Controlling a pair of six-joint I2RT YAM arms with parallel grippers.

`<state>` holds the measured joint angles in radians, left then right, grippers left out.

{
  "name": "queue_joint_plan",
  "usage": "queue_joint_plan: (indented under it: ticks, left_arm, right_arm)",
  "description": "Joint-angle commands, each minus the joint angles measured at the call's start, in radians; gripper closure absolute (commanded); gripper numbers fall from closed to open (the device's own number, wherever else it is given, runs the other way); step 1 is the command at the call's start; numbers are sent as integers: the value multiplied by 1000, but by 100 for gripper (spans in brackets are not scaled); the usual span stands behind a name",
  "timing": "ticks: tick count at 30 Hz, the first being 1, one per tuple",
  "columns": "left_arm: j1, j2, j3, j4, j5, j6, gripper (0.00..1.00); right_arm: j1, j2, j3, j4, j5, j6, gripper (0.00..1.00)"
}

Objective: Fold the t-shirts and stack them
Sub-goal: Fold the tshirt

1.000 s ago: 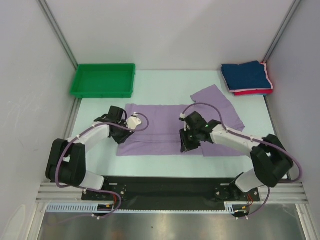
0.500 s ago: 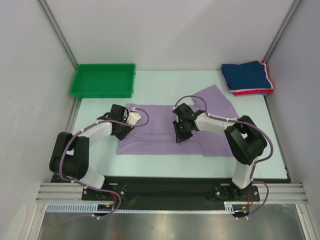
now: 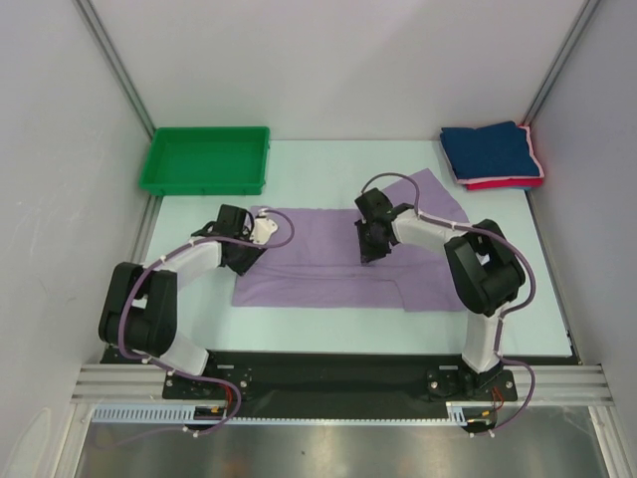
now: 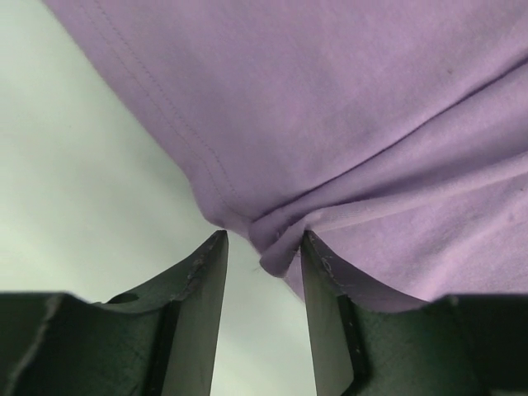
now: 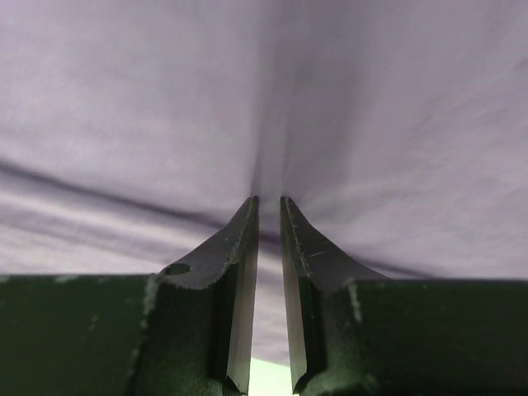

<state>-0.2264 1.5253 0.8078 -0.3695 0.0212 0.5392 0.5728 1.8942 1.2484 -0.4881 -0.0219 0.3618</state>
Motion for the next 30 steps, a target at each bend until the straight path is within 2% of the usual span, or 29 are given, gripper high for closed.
queue_joint_plan:
  ticks: [1, 4, 5, 8, 10, 14, 17, 28, 30]
  left_arm:
    - [22, -4, 53, 37, -18, -18, 54]
    - [35, -13, 73, 27, -37, -18, 53]
    - [38, -16, 76, 18, -33, -15, 53]
    - [39, -22, 64, 11, -5, -2, 53]
    - [39, -33, 39, 11, 20, -1, 53]
    - [39, -47, 11, 23, 59, 2, 52]
    - [39, -36, 11, 24, 71, 5, 52]
    - [39, -37, 22, 15, 88, 2, 53]
    - [39, -40, 19, 14, 88, 4, 54]
  right_arm:
    - [-17, 16, 69, -24, 60, -33, 78]
    - [-44, -35, 101, -78, 54, -66, 74]
    - [-47, -56, 95, -114, 65, -75, 70]
    - [-47, -150, 66, -238, 198, -48, 61]
    - [-45, -223, 2, -299, 269, 20, 60]
    - [-27, -331, -164, -304, 237, 77, 55]
    - [-14, -327, -221, -248, 208, 72, 55]
    - [-25, -175, -207, -152, 220, 28, 63]
    - [-22, -158, -199, -147, 229, 31, 69]
